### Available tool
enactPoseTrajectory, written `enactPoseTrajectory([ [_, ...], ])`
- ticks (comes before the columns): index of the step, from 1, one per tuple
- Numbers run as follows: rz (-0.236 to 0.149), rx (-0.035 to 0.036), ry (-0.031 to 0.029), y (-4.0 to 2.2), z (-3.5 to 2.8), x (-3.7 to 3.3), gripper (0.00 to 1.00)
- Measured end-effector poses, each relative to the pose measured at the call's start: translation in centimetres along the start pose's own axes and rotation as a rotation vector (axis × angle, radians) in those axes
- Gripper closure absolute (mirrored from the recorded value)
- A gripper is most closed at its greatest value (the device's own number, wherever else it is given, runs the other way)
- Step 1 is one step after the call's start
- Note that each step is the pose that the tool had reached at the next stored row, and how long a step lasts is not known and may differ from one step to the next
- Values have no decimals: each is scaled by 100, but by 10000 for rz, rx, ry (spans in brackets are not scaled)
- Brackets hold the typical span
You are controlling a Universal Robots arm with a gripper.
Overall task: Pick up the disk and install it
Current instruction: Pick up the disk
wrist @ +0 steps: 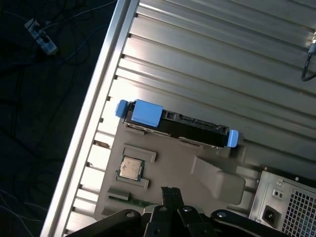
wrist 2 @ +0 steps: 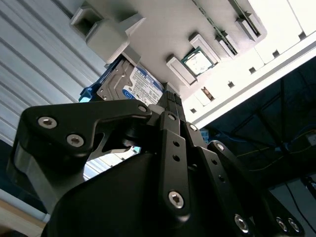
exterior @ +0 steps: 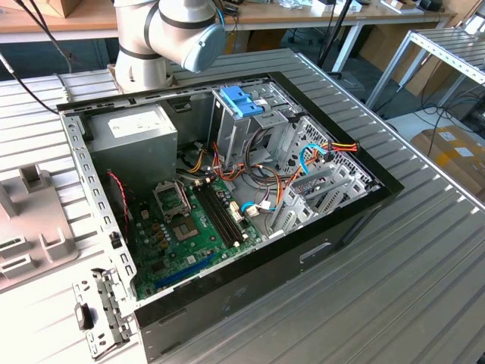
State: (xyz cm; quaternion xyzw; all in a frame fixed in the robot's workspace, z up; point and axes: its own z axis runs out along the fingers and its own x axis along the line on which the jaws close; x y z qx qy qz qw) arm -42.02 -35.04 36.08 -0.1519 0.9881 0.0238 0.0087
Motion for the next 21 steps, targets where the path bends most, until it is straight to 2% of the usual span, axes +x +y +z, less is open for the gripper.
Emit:
enactPoseTrajectory([
  [9, -403, -10, 18, 0, 0, 0, 89],
  [15, -976, -24, 44, 0, 0, 0, 89],
  [21, -1355, -33, 60, 0, 0, 0, 89],
])
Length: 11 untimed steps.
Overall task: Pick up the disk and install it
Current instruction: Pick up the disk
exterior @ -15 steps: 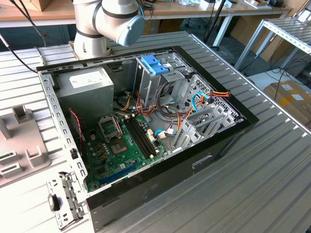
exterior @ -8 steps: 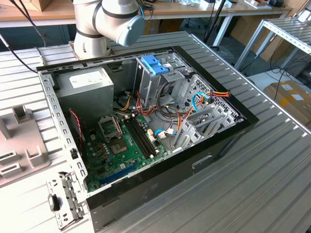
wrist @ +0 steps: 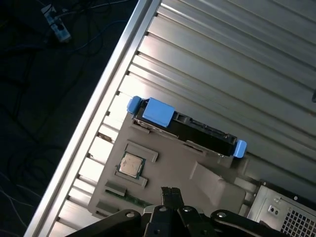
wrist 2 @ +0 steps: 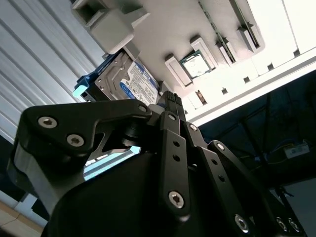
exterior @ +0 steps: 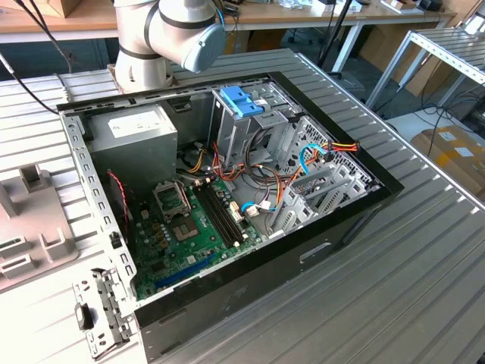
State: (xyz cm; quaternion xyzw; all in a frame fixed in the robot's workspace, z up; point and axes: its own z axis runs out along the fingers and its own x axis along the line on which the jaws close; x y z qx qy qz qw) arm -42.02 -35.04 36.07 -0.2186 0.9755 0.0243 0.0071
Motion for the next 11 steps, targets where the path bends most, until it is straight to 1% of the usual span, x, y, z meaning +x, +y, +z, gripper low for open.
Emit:
enactPoseTrajectory([
  [2, -179, -4, 8, 0, 0, 0, 89],
  [6, -409, -10, 19, 0, 0, 0, 89],
  [9, -699, -17, 32, 0, 0, 0, 89],
  [11, -803, -20, 36, 0, 0, 0, 89],
])
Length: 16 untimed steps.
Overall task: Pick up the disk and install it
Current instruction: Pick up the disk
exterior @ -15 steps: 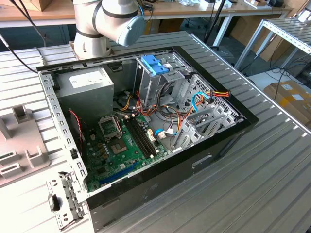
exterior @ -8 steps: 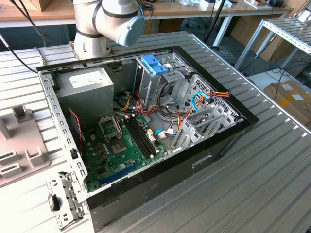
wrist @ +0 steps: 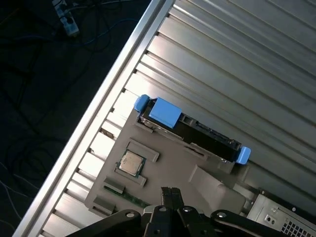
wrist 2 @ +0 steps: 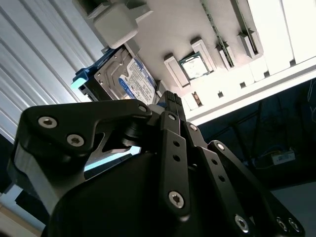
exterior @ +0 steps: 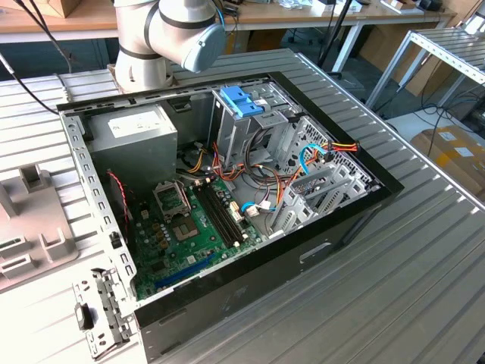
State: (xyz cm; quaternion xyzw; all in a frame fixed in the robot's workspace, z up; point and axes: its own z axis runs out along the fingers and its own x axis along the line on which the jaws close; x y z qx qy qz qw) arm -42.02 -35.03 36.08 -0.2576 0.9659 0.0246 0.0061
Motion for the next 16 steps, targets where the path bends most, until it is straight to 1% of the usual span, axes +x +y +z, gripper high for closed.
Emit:
enactPoseTrajectory([
  [5, -346, -8, 15, 0, 0, 0, 89],
  [8, -721, -18, 32, 0, 0, 0, 89],
  [16, -1209, -30, 53, 0, 0, 0, 89],
])
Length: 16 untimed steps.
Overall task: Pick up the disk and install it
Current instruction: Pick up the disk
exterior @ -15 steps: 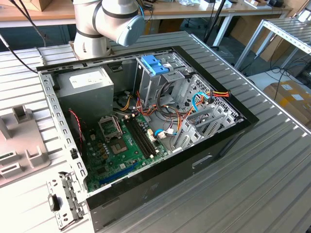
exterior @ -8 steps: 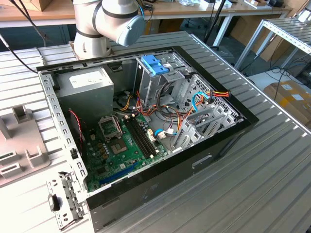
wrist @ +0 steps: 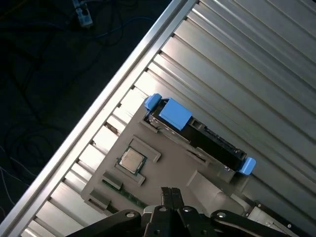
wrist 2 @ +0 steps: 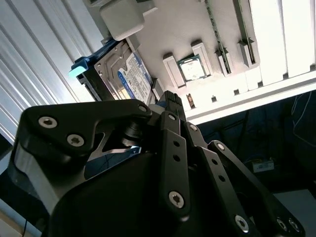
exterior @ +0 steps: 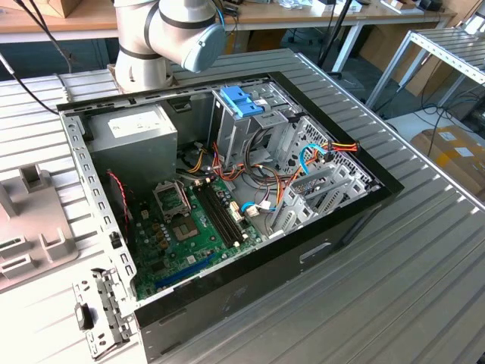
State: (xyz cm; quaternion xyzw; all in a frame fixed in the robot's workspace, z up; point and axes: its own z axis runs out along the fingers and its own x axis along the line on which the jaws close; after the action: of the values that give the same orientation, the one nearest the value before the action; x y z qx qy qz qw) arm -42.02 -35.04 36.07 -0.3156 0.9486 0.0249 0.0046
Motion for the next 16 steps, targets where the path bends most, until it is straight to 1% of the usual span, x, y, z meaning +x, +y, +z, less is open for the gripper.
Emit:
enactPoseTrajectory([
  [3, -188, -4, 9, 0, 0, 0, 89],
  [6, -491, -12, 22, 0, 0, 0, 89],
  [14, -1018, -25, 45, 0, 0, 0, 89],
  [16, -1248, -31, 56, 0, 0, 0, 89],
])
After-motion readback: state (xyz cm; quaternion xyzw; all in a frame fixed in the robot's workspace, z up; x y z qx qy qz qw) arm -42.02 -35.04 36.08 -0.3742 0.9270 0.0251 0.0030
